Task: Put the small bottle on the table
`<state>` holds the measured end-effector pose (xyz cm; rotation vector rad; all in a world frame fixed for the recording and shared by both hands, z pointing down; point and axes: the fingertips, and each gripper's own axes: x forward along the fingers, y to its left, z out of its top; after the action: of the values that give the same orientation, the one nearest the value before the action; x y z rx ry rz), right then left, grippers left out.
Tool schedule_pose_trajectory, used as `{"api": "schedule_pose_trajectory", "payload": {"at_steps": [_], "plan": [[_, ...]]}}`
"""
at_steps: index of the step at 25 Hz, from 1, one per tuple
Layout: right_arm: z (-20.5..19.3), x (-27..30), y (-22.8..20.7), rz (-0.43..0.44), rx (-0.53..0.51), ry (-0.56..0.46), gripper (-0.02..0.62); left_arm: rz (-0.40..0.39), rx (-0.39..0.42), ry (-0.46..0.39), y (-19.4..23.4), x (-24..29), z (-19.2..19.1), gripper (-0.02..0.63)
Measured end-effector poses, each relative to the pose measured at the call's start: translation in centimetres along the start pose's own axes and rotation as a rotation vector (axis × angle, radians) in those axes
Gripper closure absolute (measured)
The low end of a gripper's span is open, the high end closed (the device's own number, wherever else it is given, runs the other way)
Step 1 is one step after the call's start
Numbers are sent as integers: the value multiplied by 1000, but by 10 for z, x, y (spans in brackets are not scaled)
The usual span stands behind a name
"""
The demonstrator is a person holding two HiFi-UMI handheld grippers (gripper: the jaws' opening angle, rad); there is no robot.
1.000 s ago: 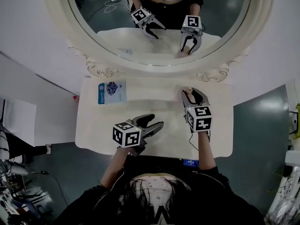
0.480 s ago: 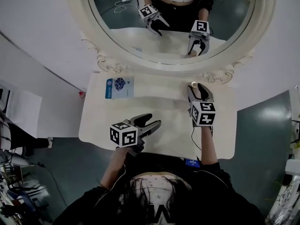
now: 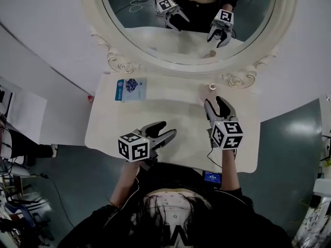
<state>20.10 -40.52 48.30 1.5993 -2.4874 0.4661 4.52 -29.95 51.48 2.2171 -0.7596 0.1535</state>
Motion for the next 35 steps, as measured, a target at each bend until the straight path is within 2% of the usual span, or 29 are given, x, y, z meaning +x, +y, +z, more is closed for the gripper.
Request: {"api": "schedule_pose_trajectory", "payload": {"at_steps": [7,13,18,24,26,30,33,35], "plan": [[-14,-28,52,155,9,-11,405,31,-12,-34,-18,-5,-18,341],[-38,-46,90,236,35,22,405,51,-23,-7,-24,-13,-40,341],[-56,-63,110,257,48,50,410,38,-10,1,-29,-17,-45,341],[-57,-81,143,272,29,40,411,23,35,-12,-42,-46,-53,341],[-56,-88,159,269,21,31,443,25,55,-16,-45,-64,-59,341],[-61,-108,204,274,9,20,456,26,84,-32,-53,-110,-72,341],[-70,-127,243,280,2,19,466,33,82,-52,-54,-148,-88,341],[-78,-144,267,278,7,17,496,30,76,-60,-58,-170,-102,341]]}}
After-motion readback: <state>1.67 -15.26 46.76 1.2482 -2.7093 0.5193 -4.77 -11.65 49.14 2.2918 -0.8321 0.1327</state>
